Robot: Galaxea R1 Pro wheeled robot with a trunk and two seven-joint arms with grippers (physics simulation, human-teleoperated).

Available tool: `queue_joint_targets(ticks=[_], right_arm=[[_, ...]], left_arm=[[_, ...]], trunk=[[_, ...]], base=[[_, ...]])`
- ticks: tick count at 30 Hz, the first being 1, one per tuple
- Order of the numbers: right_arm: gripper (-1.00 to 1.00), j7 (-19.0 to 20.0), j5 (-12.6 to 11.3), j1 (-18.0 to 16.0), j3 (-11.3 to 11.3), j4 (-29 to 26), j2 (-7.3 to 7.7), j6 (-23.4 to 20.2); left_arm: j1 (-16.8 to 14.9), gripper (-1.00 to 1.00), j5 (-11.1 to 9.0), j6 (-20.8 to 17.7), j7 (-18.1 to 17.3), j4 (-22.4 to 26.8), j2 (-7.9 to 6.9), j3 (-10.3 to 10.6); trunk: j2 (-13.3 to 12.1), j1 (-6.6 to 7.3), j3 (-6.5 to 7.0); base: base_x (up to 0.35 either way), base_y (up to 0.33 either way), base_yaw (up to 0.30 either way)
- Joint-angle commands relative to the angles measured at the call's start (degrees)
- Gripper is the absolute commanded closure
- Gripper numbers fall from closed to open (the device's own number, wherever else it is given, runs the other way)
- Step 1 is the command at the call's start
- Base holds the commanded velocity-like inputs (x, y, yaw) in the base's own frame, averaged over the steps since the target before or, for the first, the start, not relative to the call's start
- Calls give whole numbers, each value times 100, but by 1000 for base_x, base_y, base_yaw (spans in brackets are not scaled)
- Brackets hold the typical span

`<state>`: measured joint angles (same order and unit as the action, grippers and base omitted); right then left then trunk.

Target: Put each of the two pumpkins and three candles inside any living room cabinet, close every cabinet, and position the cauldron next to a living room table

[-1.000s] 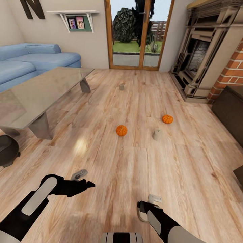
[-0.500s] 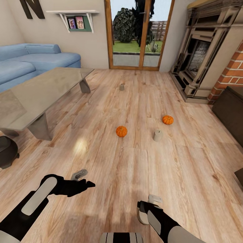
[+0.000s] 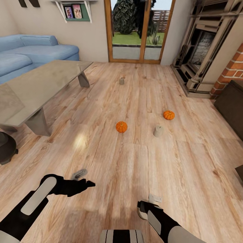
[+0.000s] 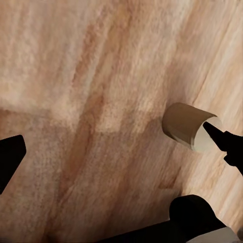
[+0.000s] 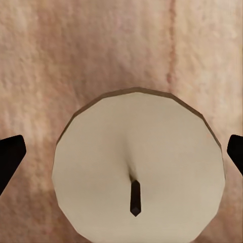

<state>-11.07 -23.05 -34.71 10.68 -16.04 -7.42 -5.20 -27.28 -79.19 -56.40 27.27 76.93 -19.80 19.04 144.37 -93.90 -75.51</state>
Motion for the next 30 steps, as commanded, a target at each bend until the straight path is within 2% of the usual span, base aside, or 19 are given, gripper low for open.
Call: queue_joint_targets(ticks=[1,4,8,16,20,30], right_arm=[[-100,-44,-33,0,48,-14,3,-34],[-100,-44,-33,0,48,-14,3,-34],[-100,-44,-33,0,48,-14,2,-34],[-100,-44,-33,1,48,-14,3,-34],[-100,-44,-33,0,48,-14,3,-34],[-100,-44,-33,0,48,-14,3,-34]], left_arm=[[-4,-100,-81,3,59,6,-5,8],[-5,-100,-323,-1,65,6,-14,4],[-5,-100,-420,-2,67,6,-70,3],[-4,-100,-438,-2,67,6,-93,3],[0,-100,-439,-2,67,6,-94,3],[-4,-100,-439,-2,67,6,-94,3]], trunk=[[2,1,-4],[4,-4,-49],[8,-12,-115],[8,-12,-115],[14,-22,-204],[14,-22,-204]], base=[[0,0,0],[0,0,0],[0,0,0],[0,0,0],[0,0,0],[0,0,0]])
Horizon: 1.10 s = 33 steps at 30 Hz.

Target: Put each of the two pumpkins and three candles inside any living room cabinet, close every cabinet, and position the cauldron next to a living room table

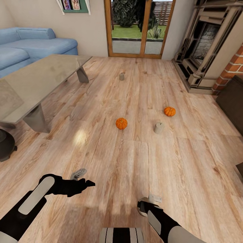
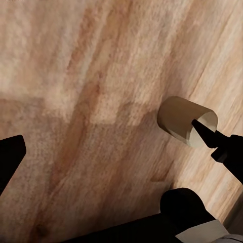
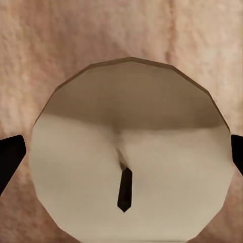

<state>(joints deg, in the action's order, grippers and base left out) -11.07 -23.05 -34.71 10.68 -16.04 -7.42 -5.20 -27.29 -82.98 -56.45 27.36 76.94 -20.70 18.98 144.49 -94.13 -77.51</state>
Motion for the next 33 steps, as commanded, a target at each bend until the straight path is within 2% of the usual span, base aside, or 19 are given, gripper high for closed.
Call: queue_joint_targets(ticks=[1,4,5,33], right_arm=[[-100,-44,-33,0,48,-14,3,-34],[-100,-44,-33,1,48,-14,3,-34],[100,-44,-33,0,48,-14,3,-34],[100,-44,-33,0,48,-14,3,28]], left_arm=[[-1,-100,-60,3,59,5,-5,9],[-3,-100,-60,4,59,5,-5,9],[-2,-100,-60,5,59,5,-5,9],[-1,-100,-60,11,59,2,1,18]], trunk=[[2,1,-4],[2,1,-4],[2,1,-4],[2,1,-4]], base=[[0,0,0],[0,0,0],[0,0,0],[0,0,0]])
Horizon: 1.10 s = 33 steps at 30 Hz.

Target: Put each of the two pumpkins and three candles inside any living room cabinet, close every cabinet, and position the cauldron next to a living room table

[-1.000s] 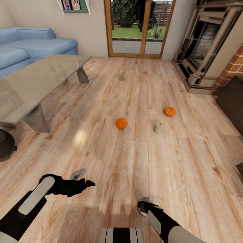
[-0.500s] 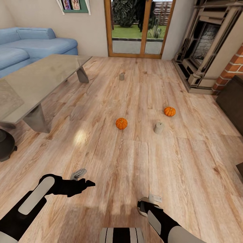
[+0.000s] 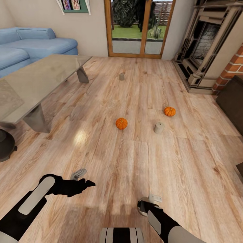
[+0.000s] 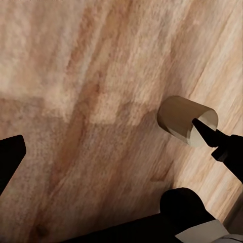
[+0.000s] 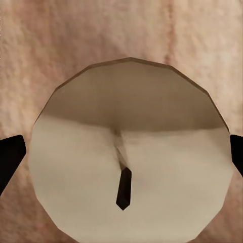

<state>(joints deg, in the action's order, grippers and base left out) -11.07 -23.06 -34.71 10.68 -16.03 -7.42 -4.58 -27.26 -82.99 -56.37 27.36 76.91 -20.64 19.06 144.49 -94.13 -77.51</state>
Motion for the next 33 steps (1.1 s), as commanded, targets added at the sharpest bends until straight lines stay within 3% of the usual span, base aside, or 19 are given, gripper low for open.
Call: queue_joint_targets(ticks=[1,27,30,33], right_arm=[[100,-45,-32,0,49,-14,3,-34],[100,-54,-94,8,-2,-24,64,11],[100,-61,-112,8,-20,-243,54,-328],[100,-88,-122,8,-46,-1162,58,-1262]], left_arm=[[-2,-100,-60,0,59,5,-4,10],[-3,-100,11,3,109,-5,12,24],[-5,-100,26,10,117,-15,13,22],[-1,-100,44,11,126,-37,1,14]], trunk=[[2,1,-4],[-33,68,572],[-37,76,638],[-41,84,705]], base=[[0,0,0],[0,0,0],[0,0,0],[0,0,0]])
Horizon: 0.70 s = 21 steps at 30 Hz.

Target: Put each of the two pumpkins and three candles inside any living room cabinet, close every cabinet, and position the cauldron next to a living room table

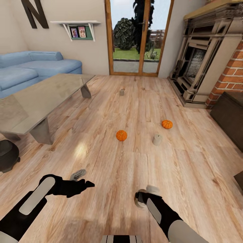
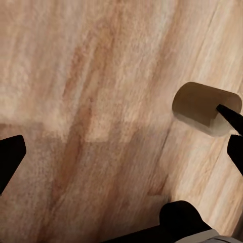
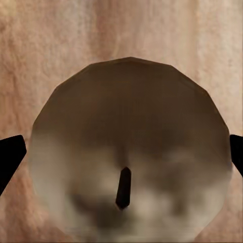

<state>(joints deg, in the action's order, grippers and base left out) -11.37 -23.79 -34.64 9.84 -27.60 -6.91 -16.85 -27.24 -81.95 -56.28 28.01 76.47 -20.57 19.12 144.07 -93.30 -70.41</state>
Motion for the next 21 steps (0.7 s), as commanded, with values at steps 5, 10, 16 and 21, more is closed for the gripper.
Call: queue_joint_targets(ticks=[5,10,16,21], right_arm=[[100,-621,-33,1,33,-1315,6,-1572],[100,-1516,-266,1,22,-2009,6,-2412],[100,-1645,-551,1,33,-2397,23,-3046],[100,-1665,-576,1,42,-2907,23,-3350]], left_arm=[[-4,-100,-38,12,79,1,0,25],[-7,-100,-39,36,665,5,54,56],[-10,-100,-32,64,1129,-11,72,53],[-10,-100,158,74,1172,-149,53,22]], trunk=[[-5,13,106],[-12,26,217],[-20,41,350],[-27,54,460]], base=[[0,0,0],[0,0,0],[0,0,0],[0,0,0]])
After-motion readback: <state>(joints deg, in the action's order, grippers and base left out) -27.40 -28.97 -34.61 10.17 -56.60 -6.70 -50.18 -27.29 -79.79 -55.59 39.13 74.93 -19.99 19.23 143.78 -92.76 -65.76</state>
